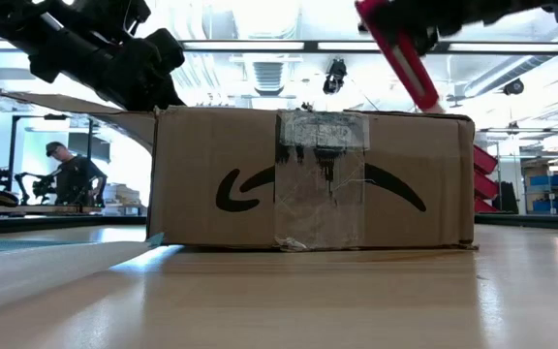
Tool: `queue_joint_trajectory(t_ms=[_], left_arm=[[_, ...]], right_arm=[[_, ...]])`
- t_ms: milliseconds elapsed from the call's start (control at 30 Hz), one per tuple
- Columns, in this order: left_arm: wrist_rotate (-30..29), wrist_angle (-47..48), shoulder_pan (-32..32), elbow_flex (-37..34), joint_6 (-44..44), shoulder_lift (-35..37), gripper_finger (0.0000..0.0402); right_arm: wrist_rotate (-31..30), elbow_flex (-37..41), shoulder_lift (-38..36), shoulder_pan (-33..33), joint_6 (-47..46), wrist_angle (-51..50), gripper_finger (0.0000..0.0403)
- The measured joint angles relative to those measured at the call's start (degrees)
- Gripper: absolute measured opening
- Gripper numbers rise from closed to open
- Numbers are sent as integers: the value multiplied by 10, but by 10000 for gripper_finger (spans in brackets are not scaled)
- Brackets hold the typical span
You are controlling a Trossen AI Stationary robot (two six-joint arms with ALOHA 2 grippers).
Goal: Unpack boxes
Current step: Break down the box using the red cutter
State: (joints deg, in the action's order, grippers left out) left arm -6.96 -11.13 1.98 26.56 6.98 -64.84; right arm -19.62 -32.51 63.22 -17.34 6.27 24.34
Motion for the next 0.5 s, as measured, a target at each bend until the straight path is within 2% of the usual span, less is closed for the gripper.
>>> queue_joint_trajectory(t_ms=[300,500], left_arm=[[0,-5,0,0,-3,0,38],[10,-66,0,0,-8,0,38]], right_arm=[[-15,0,91,-55,63,186,35],[-20,-24,142,-60,113,208,35]])
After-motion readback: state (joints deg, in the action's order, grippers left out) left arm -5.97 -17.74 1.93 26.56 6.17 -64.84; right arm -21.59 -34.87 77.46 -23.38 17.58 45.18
